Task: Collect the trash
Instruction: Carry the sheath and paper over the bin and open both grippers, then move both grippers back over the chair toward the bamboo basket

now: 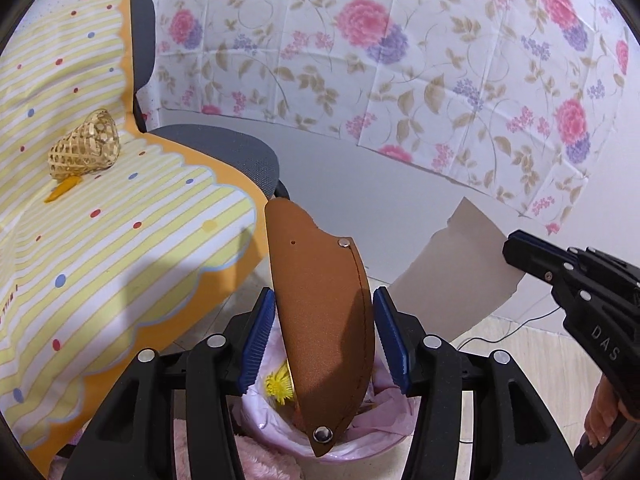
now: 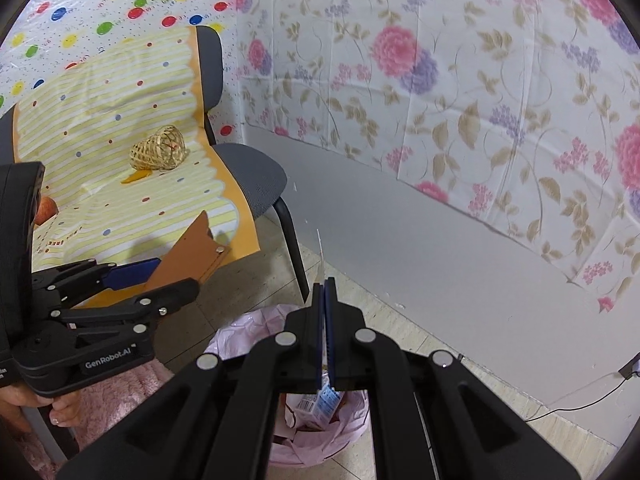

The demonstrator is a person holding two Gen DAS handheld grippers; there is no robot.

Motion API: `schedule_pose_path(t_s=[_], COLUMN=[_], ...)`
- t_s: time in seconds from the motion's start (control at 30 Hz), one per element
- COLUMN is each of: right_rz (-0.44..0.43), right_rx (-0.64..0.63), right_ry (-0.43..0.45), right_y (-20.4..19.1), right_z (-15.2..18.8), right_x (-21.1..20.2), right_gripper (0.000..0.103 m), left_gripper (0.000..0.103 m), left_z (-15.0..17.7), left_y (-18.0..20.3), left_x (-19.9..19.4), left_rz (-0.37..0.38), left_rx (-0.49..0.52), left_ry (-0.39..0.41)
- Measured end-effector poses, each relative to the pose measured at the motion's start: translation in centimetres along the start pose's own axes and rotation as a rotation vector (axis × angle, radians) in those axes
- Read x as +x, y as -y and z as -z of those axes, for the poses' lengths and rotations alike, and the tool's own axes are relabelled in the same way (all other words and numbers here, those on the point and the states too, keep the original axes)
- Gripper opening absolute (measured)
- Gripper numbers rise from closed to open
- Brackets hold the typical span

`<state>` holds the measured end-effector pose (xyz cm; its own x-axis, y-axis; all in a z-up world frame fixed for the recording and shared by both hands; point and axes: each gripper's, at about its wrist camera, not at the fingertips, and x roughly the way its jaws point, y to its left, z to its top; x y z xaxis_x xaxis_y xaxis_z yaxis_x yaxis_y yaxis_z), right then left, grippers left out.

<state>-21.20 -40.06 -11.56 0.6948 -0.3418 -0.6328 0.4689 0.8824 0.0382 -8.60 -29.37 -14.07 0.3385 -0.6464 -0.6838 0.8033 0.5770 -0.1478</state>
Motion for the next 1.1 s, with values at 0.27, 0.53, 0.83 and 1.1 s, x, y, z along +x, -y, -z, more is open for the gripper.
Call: schedule_pose_path(t_s=[0.27,0.53,0.83,1.1], right_rz=[-0.030,-0.042,-0.118,-0.203], right_rx=[0.024,0.050,0.025,-0.044], right_ry=[-0.015,-0.015,0.013,0.031], right_y=[0.2,0.1,-2.6,-7.3], right_z=[-0.1,-0.7,-2.9,-6.5], right_x=[1.2,0.3,-0.2,1.1], right_gripper=[0.024,0.024,0.024,0.024], left_gripper=[0.069,0.069,0.070,0.070], left_z=[-0.3,0.8,1.1,1.1], left_y=[-1.6,-4.8,-8.7,-14.4], left_x=[-0.4,-2.8,-7.4,-11.3], left_rz=[-0.057,-0.137,-0.242,-0.368], left_rx=[-0.029,-0.083,-0.140,-0.229], left_ry=[0.019,0.030,0.097,0.139])
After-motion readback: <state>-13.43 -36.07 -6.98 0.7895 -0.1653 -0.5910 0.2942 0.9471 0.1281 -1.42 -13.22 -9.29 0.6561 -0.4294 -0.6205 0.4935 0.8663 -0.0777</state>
